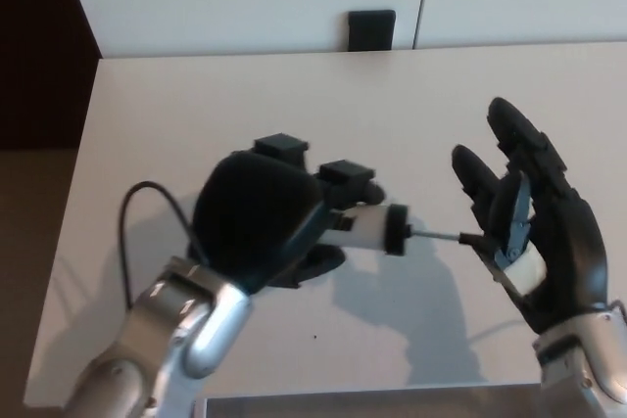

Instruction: The robot walks towards a desk on which an air pump is kept in the middle. It lifts it up and holds it with its left hand and uses its right hand to compress it by pushing its handle inwards.

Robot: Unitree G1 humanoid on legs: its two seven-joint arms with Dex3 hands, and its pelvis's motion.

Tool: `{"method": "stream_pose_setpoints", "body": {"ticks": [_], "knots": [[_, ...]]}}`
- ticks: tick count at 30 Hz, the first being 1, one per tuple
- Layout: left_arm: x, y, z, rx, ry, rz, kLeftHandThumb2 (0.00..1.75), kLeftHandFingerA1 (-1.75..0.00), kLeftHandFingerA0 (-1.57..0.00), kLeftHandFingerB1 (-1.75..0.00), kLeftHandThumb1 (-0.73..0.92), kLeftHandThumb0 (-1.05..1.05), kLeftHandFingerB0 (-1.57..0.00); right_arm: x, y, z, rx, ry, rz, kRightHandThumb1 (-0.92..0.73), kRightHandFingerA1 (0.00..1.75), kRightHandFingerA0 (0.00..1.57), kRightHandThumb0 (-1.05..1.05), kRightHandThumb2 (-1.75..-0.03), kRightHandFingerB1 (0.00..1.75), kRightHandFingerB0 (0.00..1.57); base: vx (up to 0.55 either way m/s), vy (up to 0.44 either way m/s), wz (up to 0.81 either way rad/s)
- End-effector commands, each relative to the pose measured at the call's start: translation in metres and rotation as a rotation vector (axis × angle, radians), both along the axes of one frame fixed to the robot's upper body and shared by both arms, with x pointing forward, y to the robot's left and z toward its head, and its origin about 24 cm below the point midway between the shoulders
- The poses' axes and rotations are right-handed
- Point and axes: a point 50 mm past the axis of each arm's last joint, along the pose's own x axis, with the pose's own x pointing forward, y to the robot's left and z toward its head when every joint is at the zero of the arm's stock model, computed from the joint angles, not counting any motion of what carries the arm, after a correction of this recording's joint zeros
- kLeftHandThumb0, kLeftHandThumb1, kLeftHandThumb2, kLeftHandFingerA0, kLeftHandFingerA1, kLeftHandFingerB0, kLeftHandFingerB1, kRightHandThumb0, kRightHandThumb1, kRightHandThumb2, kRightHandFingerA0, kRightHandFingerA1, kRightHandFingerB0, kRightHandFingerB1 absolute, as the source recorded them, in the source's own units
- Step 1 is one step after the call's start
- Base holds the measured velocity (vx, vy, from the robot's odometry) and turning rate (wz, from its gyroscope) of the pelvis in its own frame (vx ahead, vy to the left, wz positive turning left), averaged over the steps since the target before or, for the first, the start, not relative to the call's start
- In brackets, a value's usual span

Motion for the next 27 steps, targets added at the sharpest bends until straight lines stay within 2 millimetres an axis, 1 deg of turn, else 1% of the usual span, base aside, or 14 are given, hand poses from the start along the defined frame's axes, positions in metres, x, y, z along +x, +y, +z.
{"method": "stream_pose_setpoints", "body": {"ticks": [1,2,4,6,7,9,13,19,20,22,23,24,26,27], "knots": [[0.003,-0.031,0.008,-0.047,0.007,-0.015,0.60,-1.40,-0.90,-0.53,0.65,-0.11,-0.79,0.007,0.015,0.007,0.232,-0.006,-0.044,-0.77,0.35,0.01,-0.78,-1.15,0.24,0.00,0.00,0.000,0.00],[0.001,-0.037,0.005,-0.065,0.025,-0.017,0.60,-1.41,-0.86,-0.55,0.65,-0.12,-0.82,0.006,0.017,0.009,0.242,-0.005,-0.079,-0.92,0.31,0.02,-0.78,-0.80,0.24,0.04,0.00,0.000,0.00],[-0.001,-0.044,0.003,-0.087,0.047,-0.019,0.60,-1.41,-0.86,-0.55,0.65,-0.12,-0.82,0.005,0.019,0.010,0.253,-0.004,-0.119,-0.92,0.31,0.02,-0.78,-0.80,0.24,0.04,0.00,0.000,0.00],[0.000,-0.050,0.000,-0.109,0.062,-0.013,0.59,-1.42,-0.86,-0.55,0.66,-0.13,-0.81,0.005,0.017,0.012,0.297,-0.003,-0.151,-0.87,0.32,0.04,-0.81,-0.83,0.23,0.03,0.00,0.000,0.00],[0.000,-0.052,-0.001,-0.114,0.064,-0.012,0.61,-1.41,-0.86,-0.55,0.69,-0.12,-0.79,0.005,0.016,0.013,0.308,-0.002,-0.158,-0.83,0.38,0.00,-0.78,-1.19,0.26,0.07,0.00,0.000,0.00],[0.002,-0.055,-0.001,-0.123,0.063,-0.011,0.61,-1.39,-0.88,-0.57,0.68,-0.10,-0.80,0.006,0.014,0.014,0.317,0.000,-0.172,-0.86,0.38,0.03,-0.82,-1.19,0.24,0.07,0.00,0.000,0.00],[0.005,-0.057,0.000,-0.132,0.055,-0.003,0.61,-1.41,-0.88,-0.55,0.68,-0.12,-0.79,0.009,0.012,0.016,0.323,-0.005,-0.186,-0.84,0.40,0.04,-0.83,-1.18,0.25,0.08,0.00,0.000,0.00],[0.007,-0.055,0.000,-0.112,0.059,-0.004,0.60,-1.41,-0.86,-0.55,0.69,-0.08,-0.79,0.009,0.009,0.015,0.295,-0.007,-0.176,-0.81,0.36,0.00,-0.76,-1.18,0.26,0.04,0.00,0.000,0.00],[0.010,-0.052,0.000,-0.091,0.056,0.012,0.61,-1.41,-0.83,-0.54,0.66,-0.09,-0.77,0.009,0.005,0.014,0.298,-0.011,-0.171,-0.92,0.27,0.00,-0.77,-0.79,0.20,0.02,0.00,0.000,0.00],[0.012,-0.050,0.000,-0.082,0.054,0.022,0.61,-1.41,-0.83,-0.54,0.66,-0.09,-0.77,0.009,0.003,0.014,0.301,-0.013,-0.170,-0.92,0.27,0.00,-0.77,-0.79,0.20,0.02,0.00,0.000,0.00],[0.018,-0.043,-0.001,-0.074,0.053,0.042,0.63,-1.42,-0.82,-0.51,0.75,-0.08,-0.74,0.008,-0.003,0.015,0.246,-0.028,-0.192,-0.82,0.28,0.00,-0.81,-1.21,0.20,0.00,0.00,0.000,0.00],[0.023,-0.038,-0.002,-0.069,0.052,0.057,0.63,-1.42,-0.82,-0.51,0.75,-0.08,-0.74,0.007,-0.008,0.015,0.204,-0.039,-0.209,-0.82,0.28,0.00,-0.81,-1.21,0.20,0.00,0.00,0.000,0.00],[0.034,-0.027,-0.006,-0.021,0.052,0.098,0.63,-1.45,-0.76,-0.53,0.75,-0.10,-0.76,0.003,-0.021,0.017,0.098,-0.073,-0.270,-0.73,0.34,0.00,-0.78,-1.18,0.25,0.03,0.00,0.000,0.00],[0.038,-0.023,-0.007,-0.002,0.053,0.113,0.62,-1.46,-0.75,-0.55,0.75,-0.07,-0.78,0.002,-0.025,0.018,0.045,-0.087,-0.293,-0.83,0.23,0.08,-0.91,-1.23,0.15,0.09,0.00,0.000,0.00]]}}
